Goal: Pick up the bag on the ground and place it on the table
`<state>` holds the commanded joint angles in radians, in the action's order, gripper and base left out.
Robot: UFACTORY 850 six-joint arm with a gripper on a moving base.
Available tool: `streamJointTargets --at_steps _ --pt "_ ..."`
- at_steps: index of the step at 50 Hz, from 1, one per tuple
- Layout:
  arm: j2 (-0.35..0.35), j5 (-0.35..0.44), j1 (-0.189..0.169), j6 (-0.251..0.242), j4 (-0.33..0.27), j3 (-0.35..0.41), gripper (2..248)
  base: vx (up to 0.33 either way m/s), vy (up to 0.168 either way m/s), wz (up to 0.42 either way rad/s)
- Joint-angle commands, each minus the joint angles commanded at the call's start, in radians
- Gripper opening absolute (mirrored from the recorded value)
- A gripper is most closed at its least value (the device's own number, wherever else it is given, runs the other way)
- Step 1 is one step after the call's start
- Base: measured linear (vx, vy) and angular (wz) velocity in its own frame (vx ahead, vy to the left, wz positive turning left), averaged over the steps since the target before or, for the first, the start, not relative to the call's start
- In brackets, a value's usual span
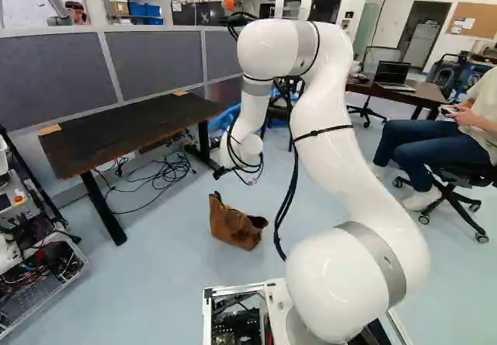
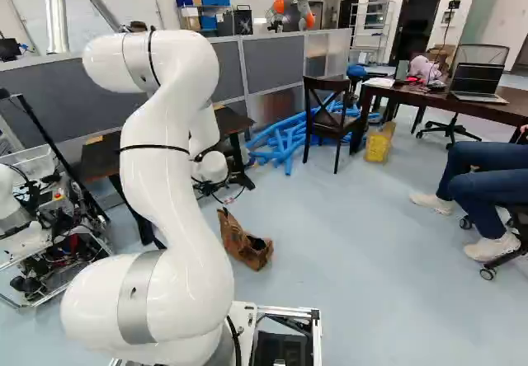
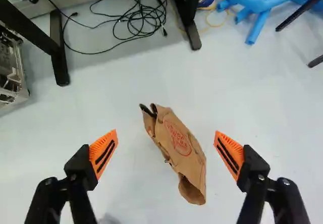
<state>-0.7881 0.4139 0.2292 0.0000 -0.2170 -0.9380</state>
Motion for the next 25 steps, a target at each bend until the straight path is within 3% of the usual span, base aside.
streamJointTargets --at_steps 25 --pt "-0.108 -0.067 0.01 0.0 0.0 -0.089 247 0.0 0.0 0.0"
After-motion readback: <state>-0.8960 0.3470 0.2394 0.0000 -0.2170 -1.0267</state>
